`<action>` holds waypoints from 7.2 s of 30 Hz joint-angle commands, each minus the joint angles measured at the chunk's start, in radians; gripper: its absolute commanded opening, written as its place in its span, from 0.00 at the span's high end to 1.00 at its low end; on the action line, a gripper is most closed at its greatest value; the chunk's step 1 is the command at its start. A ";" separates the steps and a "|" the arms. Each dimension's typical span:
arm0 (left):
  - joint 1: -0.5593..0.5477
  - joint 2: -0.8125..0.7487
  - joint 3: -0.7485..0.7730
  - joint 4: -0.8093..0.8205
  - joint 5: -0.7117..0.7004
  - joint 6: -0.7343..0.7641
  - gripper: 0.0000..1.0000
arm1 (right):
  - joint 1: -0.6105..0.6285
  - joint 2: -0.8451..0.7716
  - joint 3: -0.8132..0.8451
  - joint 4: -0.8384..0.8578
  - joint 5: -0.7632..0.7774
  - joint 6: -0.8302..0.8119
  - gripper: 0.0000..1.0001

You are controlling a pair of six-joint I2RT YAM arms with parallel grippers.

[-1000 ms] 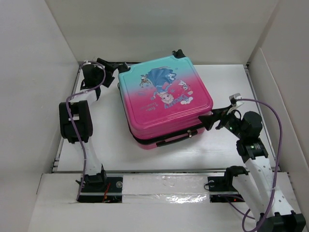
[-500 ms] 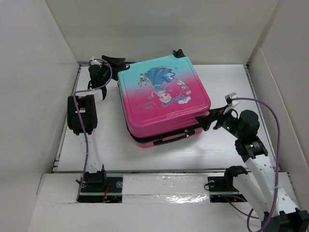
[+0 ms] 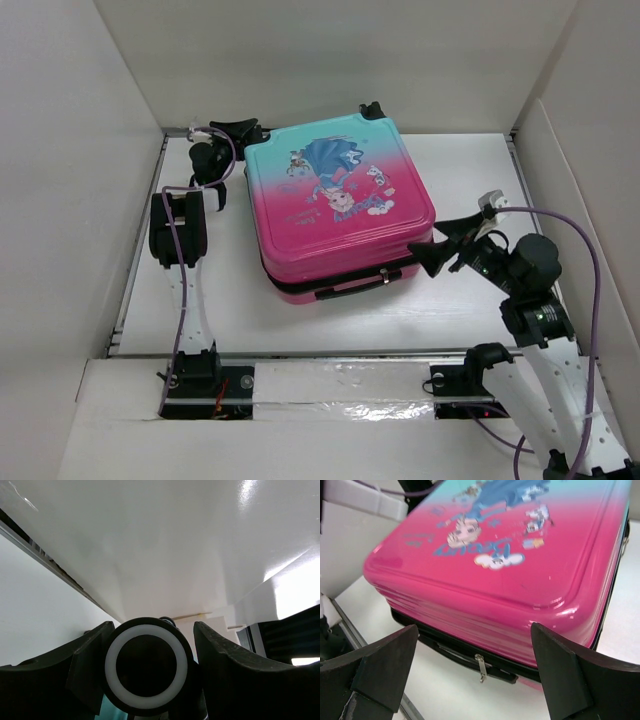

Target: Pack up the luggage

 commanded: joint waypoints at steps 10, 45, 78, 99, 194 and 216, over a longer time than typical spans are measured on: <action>0.012 -0.284 -0.046 0.166 0.023 0.052 1.00 | 0.017 -0.014 0.096 -0.038 0.079 0.009 0.00; 0.050 -0.418 -0.294 -0.173 0.039 0.155 1.00 | 0.181 -0.062 -0.253 -0.011 0.172 0.121 0.84; 0.050 -0.306 -0.116 -0.291 0.084 0.190 1.00 | 0.479 0.196 -0.393 0.344 0.706 0.183 0.48; 0.050 -0.286 -0.131 -0.290 0.072 0.199 1.00 | 0.535 0.264 -0.372 0.326 0.787 0.180 0.65; -0.172 -0.729 -0.306 -0.815 -0.223 0.478 0.08 | 1.108 0.497 -0.168 0.559 0.846 0.236 1.00; -0.151 -0.622 -0.057 -1.066 -0.433 0.762 0.18 | 1.108 0.498 -0.175 0.539 0.858 0.239 1.00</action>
